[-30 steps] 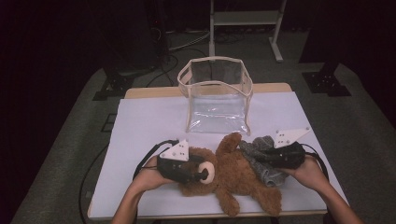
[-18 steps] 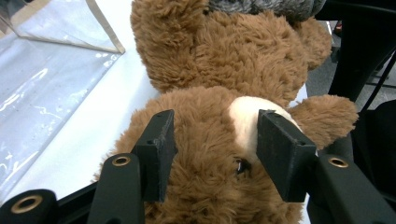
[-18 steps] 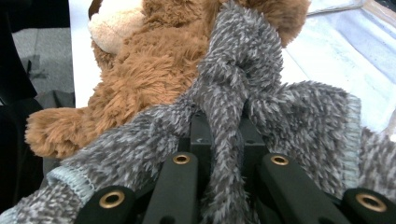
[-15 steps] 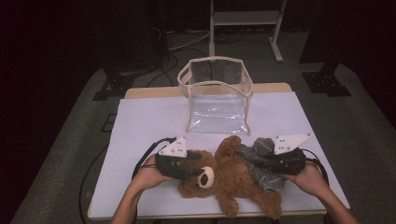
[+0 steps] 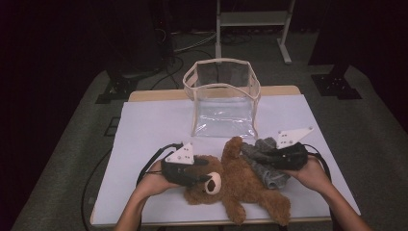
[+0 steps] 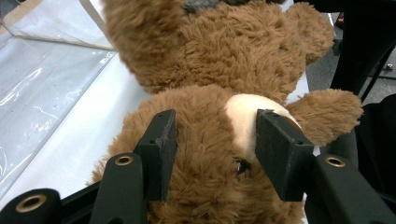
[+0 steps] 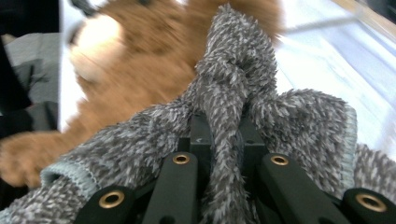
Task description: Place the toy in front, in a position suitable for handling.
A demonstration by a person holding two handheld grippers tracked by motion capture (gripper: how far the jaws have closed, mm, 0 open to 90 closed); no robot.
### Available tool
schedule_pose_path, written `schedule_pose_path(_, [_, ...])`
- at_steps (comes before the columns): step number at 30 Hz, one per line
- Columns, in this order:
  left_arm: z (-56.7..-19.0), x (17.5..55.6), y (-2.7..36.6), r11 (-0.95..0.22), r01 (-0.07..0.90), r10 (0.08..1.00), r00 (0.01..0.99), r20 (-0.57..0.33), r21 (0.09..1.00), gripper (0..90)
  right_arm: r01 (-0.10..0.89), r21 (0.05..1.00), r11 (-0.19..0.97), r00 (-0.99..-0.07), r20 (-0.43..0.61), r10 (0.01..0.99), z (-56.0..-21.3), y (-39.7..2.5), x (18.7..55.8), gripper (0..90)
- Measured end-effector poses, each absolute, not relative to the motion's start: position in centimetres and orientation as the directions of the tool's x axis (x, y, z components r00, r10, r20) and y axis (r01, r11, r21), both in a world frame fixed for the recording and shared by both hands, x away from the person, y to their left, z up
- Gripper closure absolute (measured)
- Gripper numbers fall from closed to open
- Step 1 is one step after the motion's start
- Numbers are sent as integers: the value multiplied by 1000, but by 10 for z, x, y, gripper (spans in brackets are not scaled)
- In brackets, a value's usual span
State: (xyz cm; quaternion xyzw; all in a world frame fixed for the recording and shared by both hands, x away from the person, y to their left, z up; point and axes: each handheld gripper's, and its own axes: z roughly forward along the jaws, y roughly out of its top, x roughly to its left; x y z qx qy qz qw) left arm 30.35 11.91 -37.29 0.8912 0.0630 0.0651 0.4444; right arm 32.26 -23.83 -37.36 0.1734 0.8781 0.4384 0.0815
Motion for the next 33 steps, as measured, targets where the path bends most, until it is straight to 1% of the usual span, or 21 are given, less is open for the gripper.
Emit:
schedule_pose_path(4, [-373, 304, 119, -599, 53, 169, 984, 61, 799, 482, 290, 791, 539, -900, 34, 434, -381, -266, 326, 803])
schedule_pose_path(6, [-373, 304, 118, -598, 55, 168, 984, 58, 799, 482, 293, 791, 537, -896, 31, 442, -380, -271, 324, 803])
schedule_pose_path(12, [-372, 303, 118, -601, 51, 166, 984, 62, 798, 480, 245, 812, 530, -910, 4, 414, -364, -256, 323, 802])
schedule_pose_path(15, [-373, 303, 119, -600, 48, 162, 985, 63, 798, 480, 231, 807, 544, -918, -4, 396, -366, -247, 325, 802])
schedule_pose_path(18, [-373, 303, 119, -596, 49, 165, 984, 63, 801, 480, 250, 807, 535, -916, 18, 402, -374, -250, 327, 802])
schedule_pose_path(23, [-372, 303, 118, -598, 48, 169, 983, 67, 800, 480, 302, 811, 500, -892, 56, 448, -383, -275, 323, 802])
schedule_pose_path(25, [-372, 304, 117, -599, 46, 167, 984, 69, 800, 479, 293, 821, 490, -892, 50, 449, -378, -278, 318, 802])
schedule_pose_path(27, [-372, 304, 117, -600, 45, 166, 984, 70, 799, 478, 260, 837, 481, -902, 33, 431, -368, -273, 312, 802])
schedule_pose_path(33, [-371, 304, 116, -602, 41, 164, 984, 74, 797, 477, 153, 860, 487, -944, -19, 331, -342, -235, 303, 801])
